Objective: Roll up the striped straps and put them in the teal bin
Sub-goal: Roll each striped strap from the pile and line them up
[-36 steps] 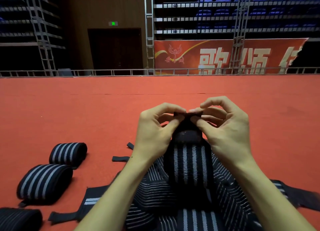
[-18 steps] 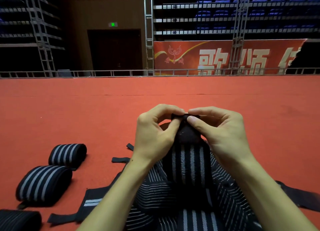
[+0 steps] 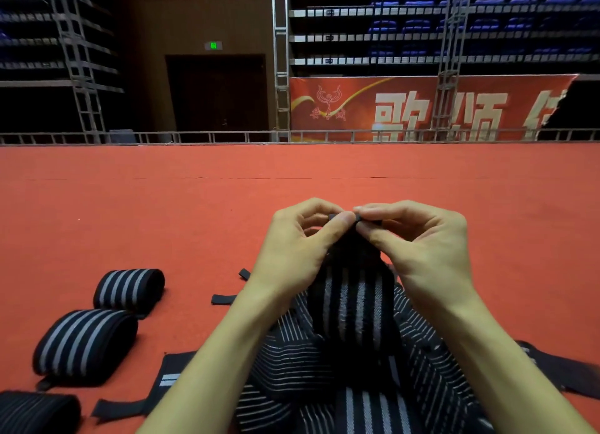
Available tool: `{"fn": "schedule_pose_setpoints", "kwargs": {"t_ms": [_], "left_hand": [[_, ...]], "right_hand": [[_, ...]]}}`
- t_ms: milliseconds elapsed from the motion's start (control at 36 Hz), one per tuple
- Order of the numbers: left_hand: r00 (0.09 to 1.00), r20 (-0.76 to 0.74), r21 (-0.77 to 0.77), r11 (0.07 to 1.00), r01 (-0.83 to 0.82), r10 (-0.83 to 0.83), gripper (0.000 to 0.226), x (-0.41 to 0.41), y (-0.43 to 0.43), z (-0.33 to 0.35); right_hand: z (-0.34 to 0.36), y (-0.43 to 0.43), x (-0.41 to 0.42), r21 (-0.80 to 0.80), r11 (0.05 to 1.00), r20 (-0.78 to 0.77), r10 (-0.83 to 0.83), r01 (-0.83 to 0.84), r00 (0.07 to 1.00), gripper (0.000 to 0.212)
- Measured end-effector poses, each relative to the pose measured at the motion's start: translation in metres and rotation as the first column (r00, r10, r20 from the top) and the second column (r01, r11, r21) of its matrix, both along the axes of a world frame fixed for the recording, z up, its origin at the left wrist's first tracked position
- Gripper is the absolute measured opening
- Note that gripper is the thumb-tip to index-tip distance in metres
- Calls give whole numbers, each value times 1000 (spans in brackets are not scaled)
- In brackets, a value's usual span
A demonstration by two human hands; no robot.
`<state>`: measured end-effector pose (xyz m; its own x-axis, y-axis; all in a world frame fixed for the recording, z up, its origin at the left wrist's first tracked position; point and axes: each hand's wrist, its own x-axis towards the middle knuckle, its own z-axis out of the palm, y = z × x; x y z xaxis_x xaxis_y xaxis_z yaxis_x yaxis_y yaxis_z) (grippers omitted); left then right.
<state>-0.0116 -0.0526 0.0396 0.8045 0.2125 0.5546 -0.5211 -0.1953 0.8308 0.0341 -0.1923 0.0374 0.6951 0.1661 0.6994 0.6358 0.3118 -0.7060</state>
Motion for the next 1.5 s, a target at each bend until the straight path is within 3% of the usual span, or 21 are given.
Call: {"fn": "schedule_pose_setpoints", "kwargs": {"t_ms": [250, 361, 472, 556, 750, 889, 1000, 1167, 1306, 1500], "left_hand": [[999, 43, -8, 1000, -23, 23, 18, -2, 2, 0], [994, 99, -4, 999, -34, 35, 17, -2, 3, 2], [987, 148, 47, 997, -66, 59, 17, -2, 2, 1], [986, 154, 59, 996, -73, 63, 19, -1, 1, 0], [998, 60, 32, 999, -21, 19, 13, -3, 0, 0], [982, 176, 131, 987, -90, 66, 19, -2, 1, 2], [968, 231, 153, 979, -137, 99, 24, 2, 2, -2], [911, 367, 133, 959, -249, 186, 15, 8, 5, -7], [871, 453, 133, 951, -278, 192, 19, 9, 5, -7], [881, 458, 154, 966, -210, 118, 19, 7, 1, -6]], "right_hand": [[1, -3, -3, -28, 996, -77, 88, -90, 993, 28], [4, -4, -3, -66, 993, -183, 84, -97, 979, 15], [5, -4, -5, -96, 995, -117, 27, -39, 993, 6], [5, -6, -4, -88, 996, -54, -6, 1, 999, 20], [4, -4, -3, -44, 998, 37, -46, 48, 998, 29], [4, -3, -3, -23, 998, 44, -51, 52, 998, 27], [5, -3, -5, -14, 1000, -39, 7, -8, 999, 26], [7, -2, -10, -63, 993, -125, 94, -103, 988, 20], [7, -1, -11, -69, 995, -37, 75, -77, 997, 30], [3, 2, -4, -16, 998, 71, -51, 53, 996, 32]]}}
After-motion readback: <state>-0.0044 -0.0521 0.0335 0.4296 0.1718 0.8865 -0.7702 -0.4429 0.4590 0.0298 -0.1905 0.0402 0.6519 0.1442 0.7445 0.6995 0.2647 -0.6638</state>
